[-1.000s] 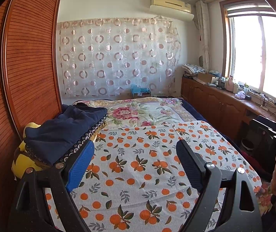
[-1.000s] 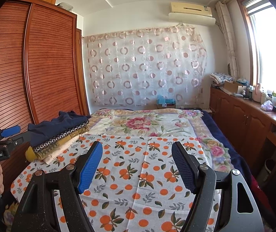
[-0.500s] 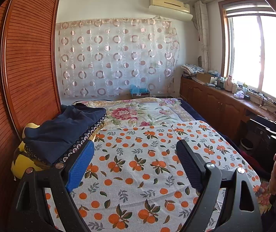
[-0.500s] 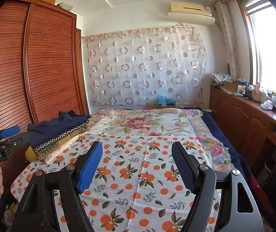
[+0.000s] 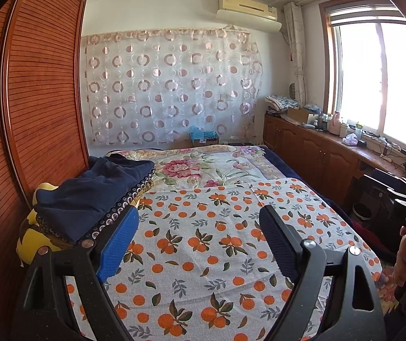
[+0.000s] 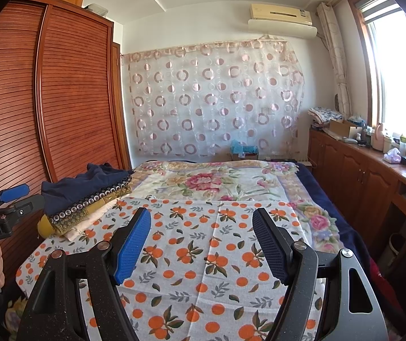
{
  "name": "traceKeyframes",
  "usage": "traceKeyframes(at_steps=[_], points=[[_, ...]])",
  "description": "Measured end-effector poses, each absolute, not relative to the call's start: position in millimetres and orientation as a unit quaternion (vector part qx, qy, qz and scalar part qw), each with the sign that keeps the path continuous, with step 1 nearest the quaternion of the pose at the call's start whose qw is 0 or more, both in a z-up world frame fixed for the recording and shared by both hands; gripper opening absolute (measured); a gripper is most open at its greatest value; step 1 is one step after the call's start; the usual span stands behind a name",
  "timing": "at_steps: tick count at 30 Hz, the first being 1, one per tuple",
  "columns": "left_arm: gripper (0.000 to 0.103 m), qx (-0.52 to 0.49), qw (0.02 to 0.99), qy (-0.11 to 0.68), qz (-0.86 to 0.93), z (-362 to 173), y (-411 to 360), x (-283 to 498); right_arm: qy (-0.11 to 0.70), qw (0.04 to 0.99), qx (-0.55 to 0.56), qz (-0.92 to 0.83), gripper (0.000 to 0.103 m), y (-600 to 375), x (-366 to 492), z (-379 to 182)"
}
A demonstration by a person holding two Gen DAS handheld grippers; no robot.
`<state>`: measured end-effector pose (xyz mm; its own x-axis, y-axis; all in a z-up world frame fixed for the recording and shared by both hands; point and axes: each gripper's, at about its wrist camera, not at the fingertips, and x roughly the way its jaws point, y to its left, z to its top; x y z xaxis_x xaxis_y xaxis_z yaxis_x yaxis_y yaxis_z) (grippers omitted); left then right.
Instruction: Fold small clothes
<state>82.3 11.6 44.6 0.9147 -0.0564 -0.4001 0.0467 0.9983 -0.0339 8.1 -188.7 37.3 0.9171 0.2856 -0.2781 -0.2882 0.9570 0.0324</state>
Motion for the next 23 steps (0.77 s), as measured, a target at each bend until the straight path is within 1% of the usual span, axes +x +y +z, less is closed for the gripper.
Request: traceKeyframes(at_steps=[23], points=[[0.087, -0.012, 0.978, 0.205, -0.026, 43.7, 10.7, 81.6, 0.139, 0.979, -0.006, 0.149, 0.076, -193.0, 8.2, 34.6]])
